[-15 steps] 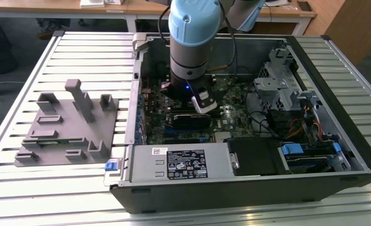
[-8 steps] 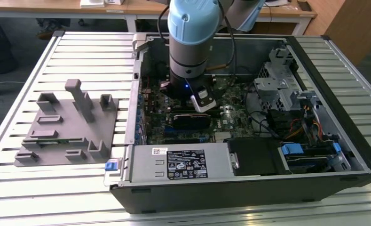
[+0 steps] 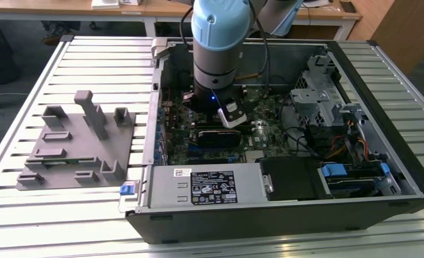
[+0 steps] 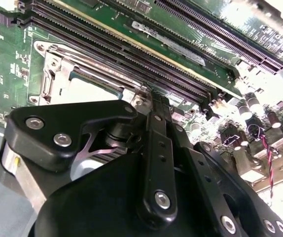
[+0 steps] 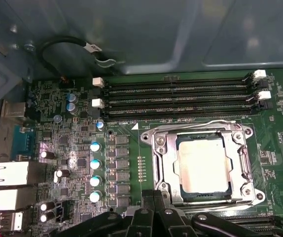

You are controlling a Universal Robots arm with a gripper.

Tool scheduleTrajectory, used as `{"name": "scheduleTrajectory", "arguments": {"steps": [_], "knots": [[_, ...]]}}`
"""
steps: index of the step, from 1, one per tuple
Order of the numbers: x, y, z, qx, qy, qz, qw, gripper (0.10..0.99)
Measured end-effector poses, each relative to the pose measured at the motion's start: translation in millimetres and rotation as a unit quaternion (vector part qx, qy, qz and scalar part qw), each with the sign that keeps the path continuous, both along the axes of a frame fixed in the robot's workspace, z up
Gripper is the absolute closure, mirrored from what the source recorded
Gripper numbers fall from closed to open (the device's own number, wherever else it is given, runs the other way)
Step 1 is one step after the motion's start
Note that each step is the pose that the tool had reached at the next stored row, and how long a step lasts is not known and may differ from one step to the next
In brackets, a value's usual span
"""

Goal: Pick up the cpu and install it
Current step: 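Install the second cpu locking lever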

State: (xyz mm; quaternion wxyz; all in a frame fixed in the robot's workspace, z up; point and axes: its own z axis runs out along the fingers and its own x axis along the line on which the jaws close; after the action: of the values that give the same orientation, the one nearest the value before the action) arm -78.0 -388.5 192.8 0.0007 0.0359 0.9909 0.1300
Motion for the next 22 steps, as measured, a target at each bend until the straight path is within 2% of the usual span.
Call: {"name": "scheduleTrajectory", "arguments": {"steps": [4,6,8,15,22], "knots": [[0.0,0.0,0.1,-0.0063,0.0001,0.0,1.0,0.98],[0.0,0.0,0.1,-0.0138,0.0001,0.0,0.9999,0.98],[0.0,-0.1,0.2,-0.0162,0.0001,0.0,0.9999,0.98],[0.0,0.4,0.3,-0.0165,0.0,0.0,0.9999,0.98],[0.0,0.4,5.3,-0.0163,0.0,0.0,0.9999,0.98]]}}
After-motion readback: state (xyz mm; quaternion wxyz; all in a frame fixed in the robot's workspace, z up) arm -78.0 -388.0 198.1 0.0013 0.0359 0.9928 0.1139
